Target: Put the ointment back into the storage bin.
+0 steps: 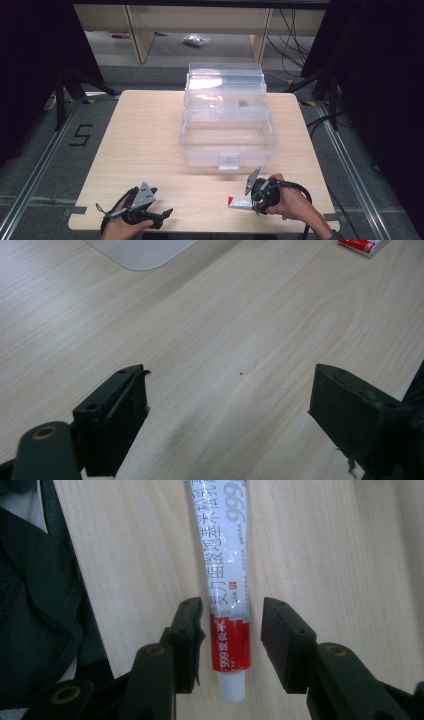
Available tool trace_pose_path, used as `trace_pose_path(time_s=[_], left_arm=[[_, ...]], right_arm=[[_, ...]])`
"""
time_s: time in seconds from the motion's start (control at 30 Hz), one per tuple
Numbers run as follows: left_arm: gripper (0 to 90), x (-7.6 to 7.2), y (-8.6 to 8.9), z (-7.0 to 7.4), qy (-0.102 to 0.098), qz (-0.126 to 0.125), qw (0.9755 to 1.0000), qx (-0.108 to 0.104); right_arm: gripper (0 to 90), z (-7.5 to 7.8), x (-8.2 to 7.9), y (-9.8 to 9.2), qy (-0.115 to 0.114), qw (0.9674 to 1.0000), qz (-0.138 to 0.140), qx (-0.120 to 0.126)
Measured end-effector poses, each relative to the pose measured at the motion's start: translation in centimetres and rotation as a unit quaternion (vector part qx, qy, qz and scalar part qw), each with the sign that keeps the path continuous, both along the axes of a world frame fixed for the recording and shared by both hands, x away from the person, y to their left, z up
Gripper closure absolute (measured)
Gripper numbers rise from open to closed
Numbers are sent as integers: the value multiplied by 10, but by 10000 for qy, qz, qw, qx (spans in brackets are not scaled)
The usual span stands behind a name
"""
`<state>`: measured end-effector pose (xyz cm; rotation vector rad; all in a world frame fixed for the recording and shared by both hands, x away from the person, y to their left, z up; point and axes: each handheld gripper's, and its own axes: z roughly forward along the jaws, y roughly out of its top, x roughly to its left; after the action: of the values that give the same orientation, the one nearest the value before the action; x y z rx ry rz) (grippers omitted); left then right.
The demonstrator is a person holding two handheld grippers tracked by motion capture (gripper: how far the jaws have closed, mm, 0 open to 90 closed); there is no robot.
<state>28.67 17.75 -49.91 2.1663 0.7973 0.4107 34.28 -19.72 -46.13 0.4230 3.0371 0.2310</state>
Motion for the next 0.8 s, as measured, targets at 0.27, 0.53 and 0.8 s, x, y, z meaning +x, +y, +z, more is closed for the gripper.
trace_pose_path(time_s=[0.27, 0.53, 0.8], left_arm=[[151, 0, 0, 0, -31, 31, 10000, 27], [151, 0, 0, 0, -28, 51, 10000, 29], [151, -1, -1, 0, 6, 91, 9999, -111]], right_arm=[[638, -4, 0, 4, 40, 9998, 35, -177], [669, -9, 3, 6, 108, 9994, 185, -273], [699, -11, 4, 11, 183, 9987, 208, -418]])
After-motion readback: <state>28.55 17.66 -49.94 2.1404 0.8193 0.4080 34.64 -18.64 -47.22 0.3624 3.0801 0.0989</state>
